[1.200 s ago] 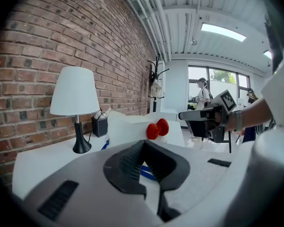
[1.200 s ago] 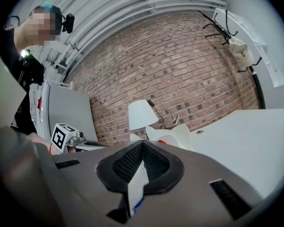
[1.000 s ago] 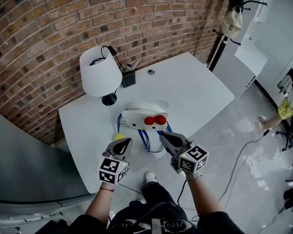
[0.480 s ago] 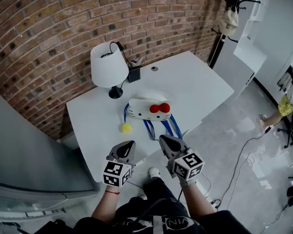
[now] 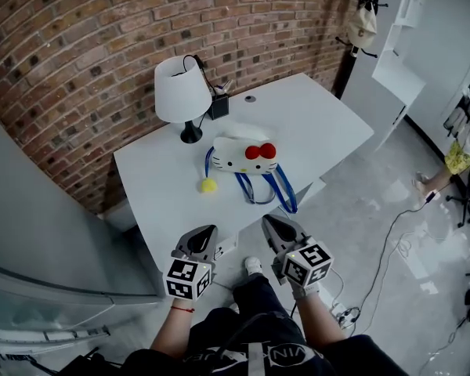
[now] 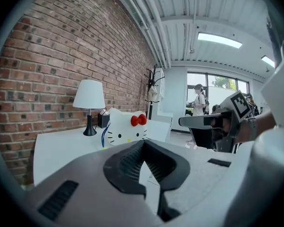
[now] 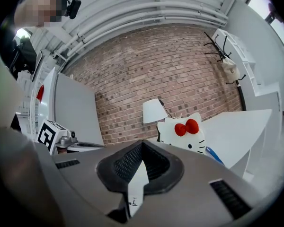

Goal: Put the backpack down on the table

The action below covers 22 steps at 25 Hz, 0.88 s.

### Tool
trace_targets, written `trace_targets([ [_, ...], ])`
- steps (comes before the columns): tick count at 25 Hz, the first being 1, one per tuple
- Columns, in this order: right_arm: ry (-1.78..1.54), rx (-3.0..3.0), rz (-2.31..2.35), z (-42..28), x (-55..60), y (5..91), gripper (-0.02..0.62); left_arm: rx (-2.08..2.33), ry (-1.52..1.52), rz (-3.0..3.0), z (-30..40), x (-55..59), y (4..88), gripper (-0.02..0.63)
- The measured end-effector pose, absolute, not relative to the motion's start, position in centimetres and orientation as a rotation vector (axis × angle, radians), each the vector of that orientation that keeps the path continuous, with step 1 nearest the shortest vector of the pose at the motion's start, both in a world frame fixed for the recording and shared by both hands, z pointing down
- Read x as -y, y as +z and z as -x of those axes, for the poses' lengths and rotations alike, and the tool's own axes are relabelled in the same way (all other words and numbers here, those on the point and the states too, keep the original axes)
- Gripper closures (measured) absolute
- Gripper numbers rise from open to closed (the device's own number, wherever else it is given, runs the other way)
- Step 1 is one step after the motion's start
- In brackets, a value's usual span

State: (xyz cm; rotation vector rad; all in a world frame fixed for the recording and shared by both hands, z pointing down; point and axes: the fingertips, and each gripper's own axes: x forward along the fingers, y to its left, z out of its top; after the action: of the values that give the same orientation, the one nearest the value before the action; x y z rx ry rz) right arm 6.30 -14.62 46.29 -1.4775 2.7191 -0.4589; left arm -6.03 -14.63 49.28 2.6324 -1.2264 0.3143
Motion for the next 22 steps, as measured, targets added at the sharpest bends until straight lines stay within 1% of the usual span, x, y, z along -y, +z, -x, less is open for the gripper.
trace_targets([
  [8, -0.454, -2.707, 1.496, -6.3, 12.0, 46.0, 0.595, 1.206, 0.290, -2.623, 6.4, 12.6, 49.3, 0.601],
  [22, -0.481, -2.670, 1.500, -7.2, 10.7, 46.2, 0.595, 1.146, 0.287, -2.659, 4.4, 12.1, 49.3, 0.601],
])
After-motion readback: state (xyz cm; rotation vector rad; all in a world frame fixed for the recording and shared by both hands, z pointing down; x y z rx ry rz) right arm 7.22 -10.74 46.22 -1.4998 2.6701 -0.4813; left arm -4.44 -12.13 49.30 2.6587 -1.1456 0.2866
